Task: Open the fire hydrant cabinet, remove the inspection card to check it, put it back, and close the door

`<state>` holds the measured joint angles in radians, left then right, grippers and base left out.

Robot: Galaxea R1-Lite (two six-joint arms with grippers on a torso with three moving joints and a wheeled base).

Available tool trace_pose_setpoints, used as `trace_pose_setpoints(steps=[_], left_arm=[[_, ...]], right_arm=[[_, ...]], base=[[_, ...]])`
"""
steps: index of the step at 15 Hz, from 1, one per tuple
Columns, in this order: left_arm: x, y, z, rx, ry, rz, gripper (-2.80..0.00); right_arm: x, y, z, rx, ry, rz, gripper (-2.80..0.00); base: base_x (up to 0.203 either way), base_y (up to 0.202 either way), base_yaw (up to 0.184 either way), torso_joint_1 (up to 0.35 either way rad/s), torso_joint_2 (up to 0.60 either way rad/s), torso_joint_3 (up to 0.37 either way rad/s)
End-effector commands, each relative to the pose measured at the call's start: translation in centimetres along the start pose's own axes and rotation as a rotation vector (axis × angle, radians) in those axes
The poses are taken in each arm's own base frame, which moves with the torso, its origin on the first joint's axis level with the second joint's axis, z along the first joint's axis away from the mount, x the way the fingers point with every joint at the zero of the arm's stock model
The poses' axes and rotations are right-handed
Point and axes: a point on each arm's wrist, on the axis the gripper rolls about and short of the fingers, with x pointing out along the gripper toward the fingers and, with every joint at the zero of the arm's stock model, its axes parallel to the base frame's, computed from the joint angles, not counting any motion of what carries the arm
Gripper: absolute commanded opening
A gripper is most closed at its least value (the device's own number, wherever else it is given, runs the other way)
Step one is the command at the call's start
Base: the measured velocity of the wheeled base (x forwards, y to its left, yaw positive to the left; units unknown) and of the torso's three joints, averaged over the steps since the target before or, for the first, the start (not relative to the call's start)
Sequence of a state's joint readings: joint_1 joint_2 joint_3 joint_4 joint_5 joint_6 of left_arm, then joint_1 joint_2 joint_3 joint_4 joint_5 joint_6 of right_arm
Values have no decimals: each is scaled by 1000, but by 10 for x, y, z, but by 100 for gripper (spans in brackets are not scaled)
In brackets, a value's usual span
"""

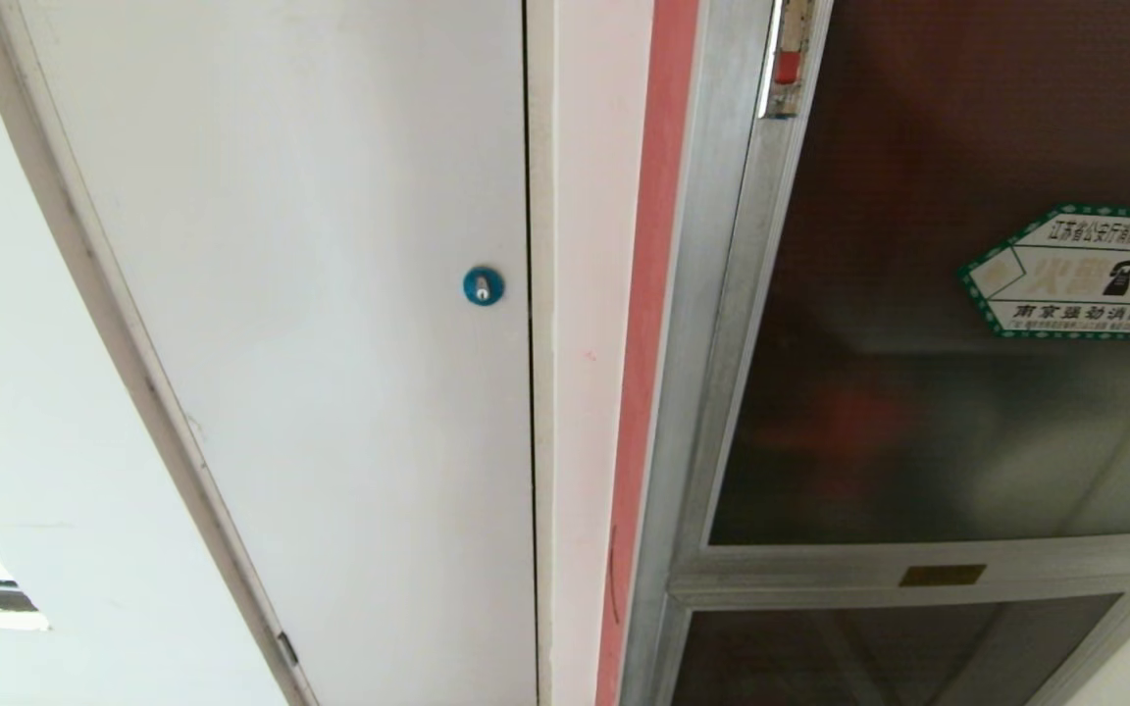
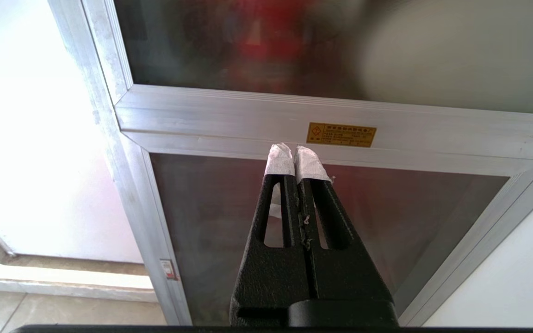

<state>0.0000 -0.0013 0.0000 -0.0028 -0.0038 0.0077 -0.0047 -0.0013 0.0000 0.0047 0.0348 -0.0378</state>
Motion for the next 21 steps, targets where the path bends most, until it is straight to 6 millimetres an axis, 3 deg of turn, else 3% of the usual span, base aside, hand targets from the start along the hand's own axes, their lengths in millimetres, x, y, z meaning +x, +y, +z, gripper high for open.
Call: trace_pose_setpoints(steps=[1, 13, 16, 21], left_arm=[[0, 0, 0, 0, 3, -1, -280], [0, 0, 0, 0, 3, 1, -280], [0, 0, 0, 0, 3, -1, -280], [0, 0, 0, 0, 1, -1, -280]], right_arm=[[0, 0, 0, -1, 0, 1, -280], [0, 0, 1, -4, -8, -4, -280], [-7, -1, 21, 0, -65, -16, -280], [-7, -2, 82, 2, -56, 46, -280]], base=[[0, 0, 0, 0, 0, 0], [0, 0, 0, 0, 0, 0], [0, 0, 0, 0, 0, 0], [0, 0, 0, 0, 0, 0]])
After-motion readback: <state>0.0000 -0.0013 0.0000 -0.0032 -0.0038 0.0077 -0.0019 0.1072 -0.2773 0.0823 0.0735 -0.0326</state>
